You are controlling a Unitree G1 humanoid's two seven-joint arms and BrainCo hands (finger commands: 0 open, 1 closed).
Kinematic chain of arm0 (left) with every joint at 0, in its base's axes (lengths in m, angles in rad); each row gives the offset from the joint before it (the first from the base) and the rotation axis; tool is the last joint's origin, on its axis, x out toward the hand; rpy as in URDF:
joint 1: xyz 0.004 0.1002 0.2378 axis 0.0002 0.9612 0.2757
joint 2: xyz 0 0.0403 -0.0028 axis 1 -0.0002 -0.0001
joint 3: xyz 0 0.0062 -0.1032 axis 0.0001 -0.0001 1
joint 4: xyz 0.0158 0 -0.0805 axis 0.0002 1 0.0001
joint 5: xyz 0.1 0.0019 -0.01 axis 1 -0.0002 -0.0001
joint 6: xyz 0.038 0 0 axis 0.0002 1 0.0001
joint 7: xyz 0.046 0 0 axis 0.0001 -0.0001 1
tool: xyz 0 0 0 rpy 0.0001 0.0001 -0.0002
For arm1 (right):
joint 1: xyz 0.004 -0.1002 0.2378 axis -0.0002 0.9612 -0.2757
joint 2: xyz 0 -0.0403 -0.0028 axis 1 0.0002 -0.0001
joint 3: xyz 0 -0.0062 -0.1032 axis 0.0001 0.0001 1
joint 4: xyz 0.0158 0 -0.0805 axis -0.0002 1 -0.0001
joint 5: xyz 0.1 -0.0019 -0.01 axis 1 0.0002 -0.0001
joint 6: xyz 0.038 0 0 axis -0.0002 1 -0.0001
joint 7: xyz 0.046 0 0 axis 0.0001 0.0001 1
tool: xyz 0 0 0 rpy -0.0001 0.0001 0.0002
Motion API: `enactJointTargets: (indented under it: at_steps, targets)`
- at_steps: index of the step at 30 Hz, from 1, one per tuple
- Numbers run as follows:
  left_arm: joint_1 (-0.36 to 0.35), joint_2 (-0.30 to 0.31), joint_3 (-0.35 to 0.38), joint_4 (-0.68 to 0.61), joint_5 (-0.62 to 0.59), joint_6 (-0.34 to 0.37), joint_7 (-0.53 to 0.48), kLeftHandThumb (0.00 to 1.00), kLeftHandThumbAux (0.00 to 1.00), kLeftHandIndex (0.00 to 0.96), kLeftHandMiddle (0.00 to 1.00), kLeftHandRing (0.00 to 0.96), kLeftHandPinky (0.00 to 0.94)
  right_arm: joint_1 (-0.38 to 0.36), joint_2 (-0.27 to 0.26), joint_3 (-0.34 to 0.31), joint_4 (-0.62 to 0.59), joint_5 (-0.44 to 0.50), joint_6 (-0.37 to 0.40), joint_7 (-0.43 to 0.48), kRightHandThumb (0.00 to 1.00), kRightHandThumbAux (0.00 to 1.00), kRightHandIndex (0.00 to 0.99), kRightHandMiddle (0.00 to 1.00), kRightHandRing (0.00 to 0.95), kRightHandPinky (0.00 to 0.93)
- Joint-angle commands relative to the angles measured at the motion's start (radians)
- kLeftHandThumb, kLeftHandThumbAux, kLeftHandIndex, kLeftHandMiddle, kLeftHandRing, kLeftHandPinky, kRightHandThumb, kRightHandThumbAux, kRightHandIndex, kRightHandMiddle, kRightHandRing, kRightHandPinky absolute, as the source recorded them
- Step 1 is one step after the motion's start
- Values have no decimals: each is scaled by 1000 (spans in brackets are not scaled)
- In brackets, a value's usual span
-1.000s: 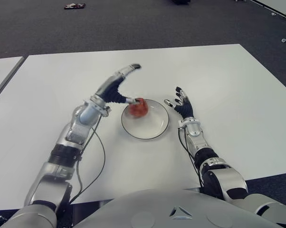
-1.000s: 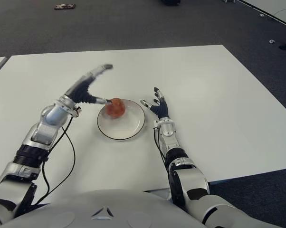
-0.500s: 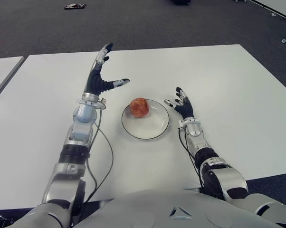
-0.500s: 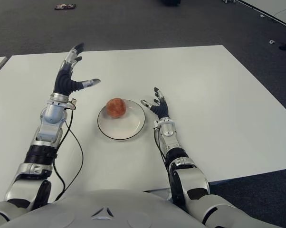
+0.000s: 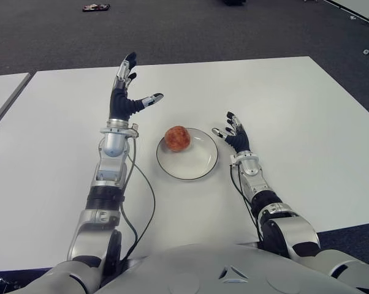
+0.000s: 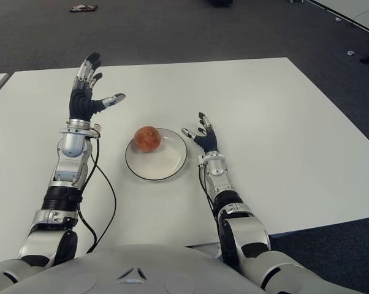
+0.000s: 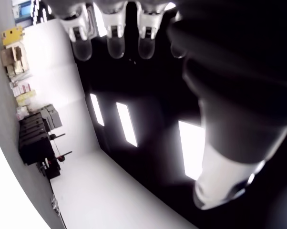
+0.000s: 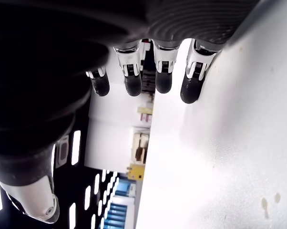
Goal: Put the apples into the plate.
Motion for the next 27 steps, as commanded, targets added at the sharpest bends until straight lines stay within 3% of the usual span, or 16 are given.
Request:
enactJointTargets:
  at_steps: [1, 27]
  targets:
    - [23, -9, 27, 14, -17, 19, 17, 0, 327, 0, 0, 0, 0, 68, 9, 11, 44, 0, 66, 28, 155, 685, 0, 0, 15, 63]
    - [87, -50, 39, 138, -19, 1, 29, 0, 380, 0, 0, 0, 0, 99, 7, 28, -12, -6, 83, 26, 149, 688, 0, 0, 14, 56]
